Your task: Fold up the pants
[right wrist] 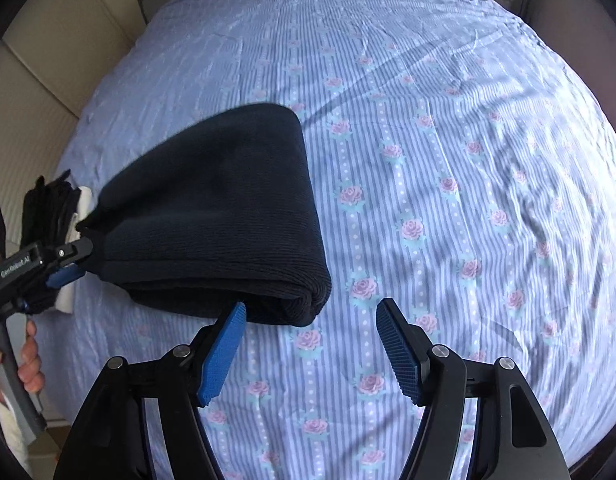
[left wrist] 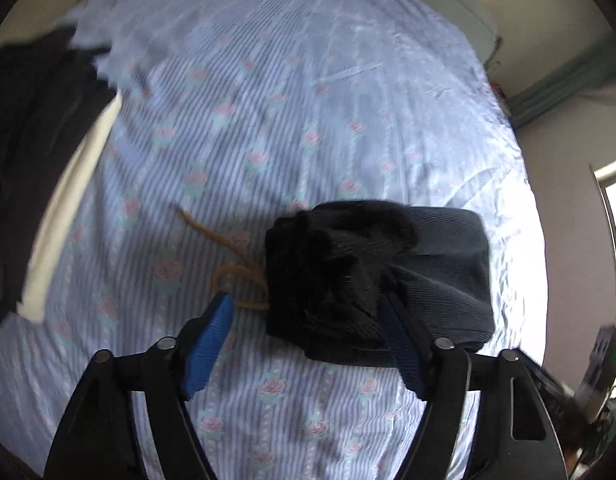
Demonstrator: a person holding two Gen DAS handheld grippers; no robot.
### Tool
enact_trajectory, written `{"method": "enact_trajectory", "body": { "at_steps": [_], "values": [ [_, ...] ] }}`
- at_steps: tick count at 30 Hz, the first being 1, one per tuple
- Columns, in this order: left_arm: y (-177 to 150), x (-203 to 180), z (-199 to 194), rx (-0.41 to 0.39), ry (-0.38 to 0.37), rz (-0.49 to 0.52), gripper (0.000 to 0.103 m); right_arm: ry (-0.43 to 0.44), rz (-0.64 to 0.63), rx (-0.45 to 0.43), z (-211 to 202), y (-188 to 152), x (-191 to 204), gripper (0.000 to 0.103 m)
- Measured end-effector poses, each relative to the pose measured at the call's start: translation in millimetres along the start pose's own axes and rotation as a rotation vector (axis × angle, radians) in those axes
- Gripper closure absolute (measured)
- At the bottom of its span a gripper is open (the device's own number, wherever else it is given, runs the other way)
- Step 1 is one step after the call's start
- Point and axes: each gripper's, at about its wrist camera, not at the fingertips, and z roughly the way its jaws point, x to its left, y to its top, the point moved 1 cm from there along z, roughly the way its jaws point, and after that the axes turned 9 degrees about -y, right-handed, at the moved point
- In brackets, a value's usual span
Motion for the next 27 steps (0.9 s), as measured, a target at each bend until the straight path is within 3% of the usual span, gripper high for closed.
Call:
{"method": "enact_trajectory", "body": {
  "at_steps": [2,5,8,11,13,16,22,27],
  "values": [
    [5,-9,-7,-0.031,-0.025,0.038,0.015,0.045,0.033,-0.039,-5,10,-6,0.035],
    [15,-15,5,-0.027,-0.077,0.039,0.013,0.089,0.074,-0.041,4,29,-10,0.035],
    [22,-3,29,0.013,-0.078,-0.046,0.013,0.125,0.119,-0.018,22,48,-8,0.035],
    [24,13,46,0.038,-0.131,-0.154,0.013,0.173,0.141,0.009,35,61,-1,0.035],
    [21,21,55,0.05,-0.156,-0.208,0.013,0.182,0.134,0.024,43,65,4,0.035],
    [13,29,66,0.073,-0.13,-0.216,0.012,0.195,0.13,0.046,57,67,10,0.035],
    [2,47,82,0.087,-0.192,-0.27,0.002,0.217,0.129,0.077,81,61,13,0.03],
    [-4,57,94,0.076,-0.255,-0.292,0.001,0.234,0.137,0.124,108,59,10,0.025]
  ]
}}
